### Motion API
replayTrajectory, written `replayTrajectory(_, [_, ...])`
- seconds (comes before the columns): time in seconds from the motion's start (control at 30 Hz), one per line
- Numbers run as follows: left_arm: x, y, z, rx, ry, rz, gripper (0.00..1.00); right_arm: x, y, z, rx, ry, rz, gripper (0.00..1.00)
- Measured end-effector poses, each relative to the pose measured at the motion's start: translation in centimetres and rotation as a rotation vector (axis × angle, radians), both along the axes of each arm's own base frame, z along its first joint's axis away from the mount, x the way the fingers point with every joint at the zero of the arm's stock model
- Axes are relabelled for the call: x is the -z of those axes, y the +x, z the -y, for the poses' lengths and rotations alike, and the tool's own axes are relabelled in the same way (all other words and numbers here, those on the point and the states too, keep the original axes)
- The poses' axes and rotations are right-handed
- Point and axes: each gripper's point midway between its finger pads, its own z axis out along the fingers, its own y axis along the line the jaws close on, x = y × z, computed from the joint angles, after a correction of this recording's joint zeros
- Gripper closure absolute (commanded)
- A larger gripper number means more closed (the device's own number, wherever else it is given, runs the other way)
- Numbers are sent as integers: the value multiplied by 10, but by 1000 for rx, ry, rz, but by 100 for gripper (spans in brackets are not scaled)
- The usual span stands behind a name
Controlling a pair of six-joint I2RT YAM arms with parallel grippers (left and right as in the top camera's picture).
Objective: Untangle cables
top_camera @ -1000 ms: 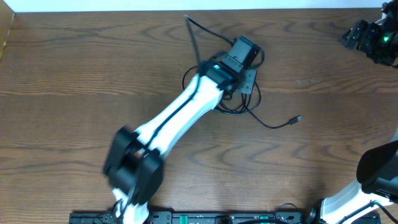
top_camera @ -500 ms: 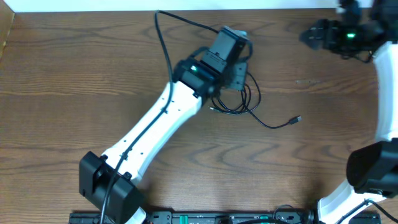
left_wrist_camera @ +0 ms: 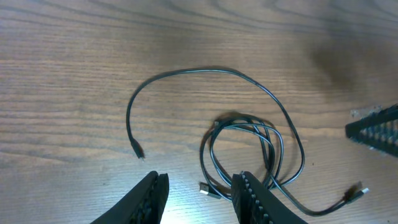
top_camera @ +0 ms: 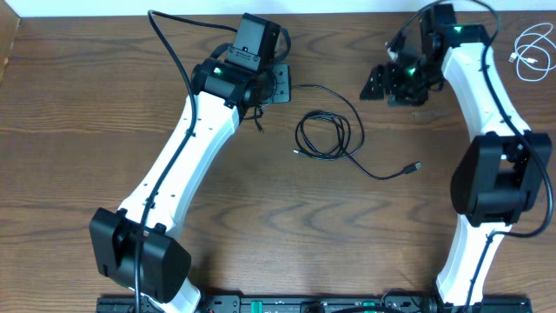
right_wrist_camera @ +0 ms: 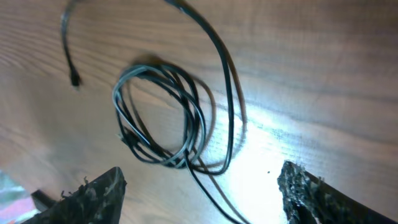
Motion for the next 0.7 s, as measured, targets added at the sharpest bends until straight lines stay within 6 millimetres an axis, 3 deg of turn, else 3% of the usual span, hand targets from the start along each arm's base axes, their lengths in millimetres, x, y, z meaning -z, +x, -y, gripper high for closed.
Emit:
replayTrajectory(0.2, [0, 0, 0, 1, -3, -4, 61, 22, -12, -2, -24, -6, -86, 47])
replayTrajectory(0.7, [3, -5, 0, 6, -3, -24, 61, 75, -28, -21, -82, -39, -190, 55])
